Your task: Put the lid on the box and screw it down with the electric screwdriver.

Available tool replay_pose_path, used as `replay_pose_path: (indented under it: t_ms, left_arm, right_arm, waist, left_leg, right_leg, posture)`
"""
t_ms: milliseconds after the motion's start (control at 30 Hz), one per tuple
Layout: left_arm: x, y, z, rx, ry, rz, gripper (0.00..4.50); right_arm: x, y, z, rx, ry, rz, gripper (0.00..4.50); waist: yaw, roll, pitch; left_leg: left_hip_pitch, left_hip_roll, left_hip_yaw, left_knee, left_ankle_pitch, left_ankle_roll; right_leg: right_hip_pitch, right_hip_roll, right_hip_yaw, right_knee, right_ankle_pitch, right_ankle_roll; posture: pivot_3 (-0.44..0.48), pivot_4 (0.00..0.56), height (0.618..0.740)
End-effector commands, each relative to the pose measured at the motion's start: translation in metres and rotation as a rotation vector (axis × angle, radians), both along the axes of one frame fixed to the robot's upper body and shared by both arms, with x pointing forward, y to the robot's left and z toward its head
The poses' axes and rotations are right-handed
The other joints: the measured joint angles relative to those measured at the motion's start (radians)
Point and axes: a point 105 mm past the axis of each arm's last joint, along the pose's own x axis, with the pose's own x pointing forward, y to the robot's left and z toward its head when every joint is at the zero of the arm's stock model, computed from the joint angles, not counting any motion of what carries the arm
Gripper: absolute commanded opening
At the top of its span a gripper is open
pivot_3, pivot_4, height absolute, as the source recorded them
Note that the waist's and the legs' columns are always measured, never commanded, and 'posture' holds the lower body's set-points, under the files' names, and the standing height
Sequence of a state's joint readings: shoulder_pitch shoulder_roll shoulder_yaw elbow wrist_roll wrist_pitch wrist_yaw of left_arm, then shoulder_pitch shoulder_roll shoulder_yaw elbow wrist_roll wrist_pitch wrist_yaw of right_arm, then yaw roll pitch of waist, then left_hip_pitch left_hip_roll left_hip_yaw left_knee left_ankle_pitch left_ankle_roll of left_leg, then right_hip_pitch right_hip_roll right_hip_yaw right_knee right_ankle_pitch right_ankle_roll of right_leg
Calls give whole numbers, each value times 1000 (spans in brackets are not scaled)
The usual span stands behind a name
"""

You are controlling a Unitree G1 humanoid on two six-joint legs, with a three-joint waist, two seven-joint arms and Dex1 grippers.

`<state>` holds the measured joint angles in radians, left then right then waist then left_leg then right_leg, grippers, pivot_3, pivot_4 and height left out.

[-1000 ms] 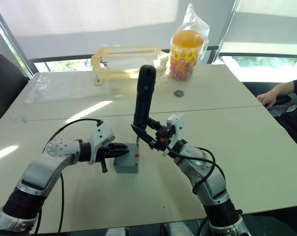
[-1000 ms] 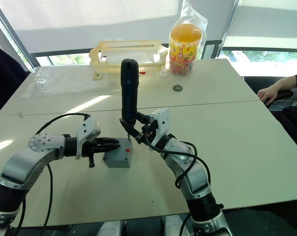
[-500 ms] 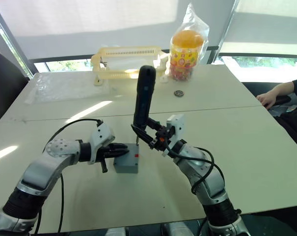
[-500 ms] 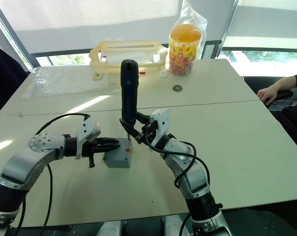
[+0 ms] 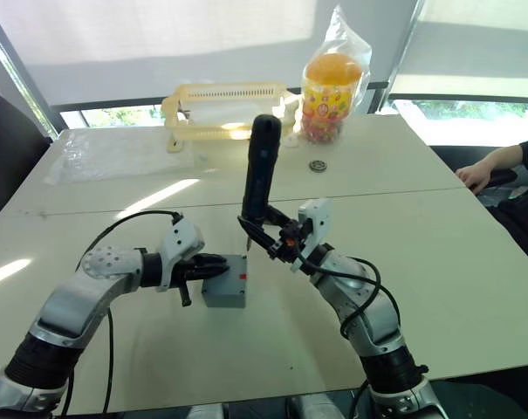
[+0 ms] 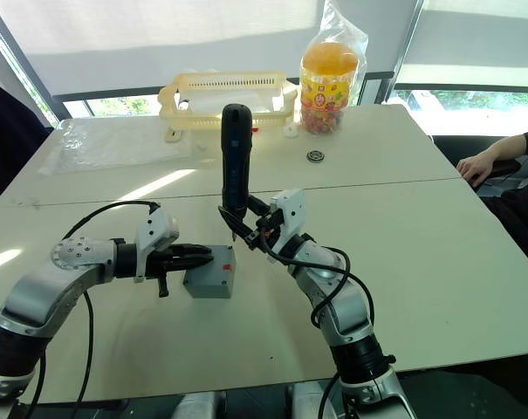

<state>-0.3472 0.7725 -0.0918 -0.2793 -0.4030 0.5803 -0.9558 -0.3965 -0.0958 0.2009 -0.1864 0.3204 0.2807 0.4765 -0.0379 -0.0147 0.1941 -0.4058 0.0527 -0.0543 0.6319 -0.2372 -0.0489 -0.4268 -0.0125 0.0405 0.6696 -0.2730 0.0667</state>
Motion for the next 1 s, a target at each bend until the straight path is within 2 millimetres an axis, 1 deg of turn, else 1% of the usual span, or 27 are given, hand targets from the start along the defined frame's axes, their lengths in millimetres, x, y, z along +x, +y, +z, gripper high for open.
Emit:
replay_pose_path:
  t_ms: [33,100,200,333,633,1000]
  left_arm:
    - [0,2,-6,18,20,10,667]
    - [-1,2,-7,19,22,9,667]
    - [-1,2,-7,20,22,8,667]
    - [0,1,-8,19,21,7,667]
    - [-1,0,-9,17,18,5,667]
    - [1,0,-7,12,14,12,667]
  right_arm:
    - [-12,2,35,74,-106,23,1753]
    - [-15,3,39,82,-113,31,1753]
    - [-21,6,40,82,-110,55,1753]
    - [-26,11,33,46,-103,97,1753]
    - [-24,9,26,36,-89,89,1753]
    - [-16,4,23,29,-89,50,1753]
  waist:
    - [0,0,0]
    - [0,0,0]
    - [0,0,0]
    - [0,0,0]
    - [1,0,0]
    - [1,0,0]
  left_leg:
    - [0,0,0,0,0,0]
    - [0,0,0,0,0,0]
    - [0,0,0,0,0,0]
    - [0,0,0,0,0,0]
    - [0,0,0,0,0,0]
    - [0,0,0,0,0,0]
  right_leg:
    - [0,0,0,0,0,0]
    - [0,0,0,0,0,0]
    - [0,0,0,0,0,0]
    - [0,0,0,0,0,0]
    - [0,0,0,0,0,0]
    - [0,0,0,0,0,0]
  posture:
    - [0,150,740]
    - [0,150,740]
    - [0,150,740]
    - [0,150,740]
    - [0,150,740]
    - [0,150,740]
